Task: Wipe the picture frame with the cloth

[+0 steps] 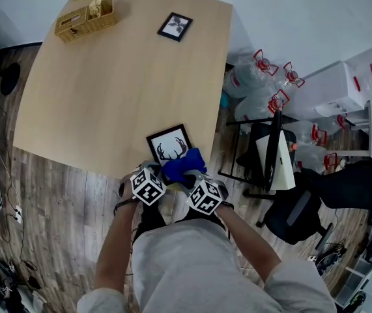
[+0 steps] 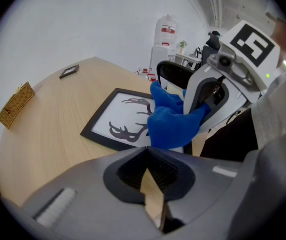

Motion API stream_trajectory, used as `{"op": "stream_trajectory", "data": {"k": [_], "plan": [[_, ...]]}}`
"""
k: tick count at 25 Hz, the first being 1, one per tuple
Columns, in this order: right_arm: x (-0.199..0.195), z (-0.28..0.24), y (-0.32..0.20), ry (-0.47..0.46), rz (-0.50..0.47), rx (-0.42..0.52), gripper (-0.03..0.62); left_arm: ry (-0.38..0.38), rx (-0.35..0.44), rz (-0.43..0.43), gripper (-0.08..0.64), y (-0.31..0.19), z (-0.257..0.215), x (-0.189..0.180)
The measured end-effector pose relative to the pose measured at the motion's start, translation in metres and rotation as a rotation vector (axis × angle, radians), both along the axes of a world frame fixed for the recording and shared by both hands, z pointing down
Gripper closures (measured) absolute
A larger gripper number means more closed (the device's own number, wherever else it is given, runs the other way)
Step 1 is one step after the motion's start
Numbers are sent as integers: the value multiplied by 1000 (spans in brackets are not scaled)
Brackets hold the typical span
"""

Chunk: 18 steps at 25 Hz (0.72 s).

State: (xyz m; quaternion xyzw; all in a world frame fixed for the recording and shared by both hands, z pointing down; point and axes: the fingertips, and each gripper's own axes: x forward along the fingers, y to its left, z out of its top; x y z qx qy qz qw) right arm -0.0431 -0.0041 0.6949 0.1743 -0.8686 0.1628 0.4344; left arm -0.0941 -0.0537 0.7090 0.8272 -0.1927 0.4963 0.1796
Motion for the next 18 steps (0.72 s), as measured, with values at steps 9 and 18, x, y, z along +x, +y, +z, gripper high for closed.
{"op": "stream_trajectory", "data": {"k": [9,18], "plan": [[-16,10,-27,31,38,23,528,-13,15,4,508,1,1,1],[-24,12,-54,20,60,31,528,-14,16,-13,508,1,1,1]]}}
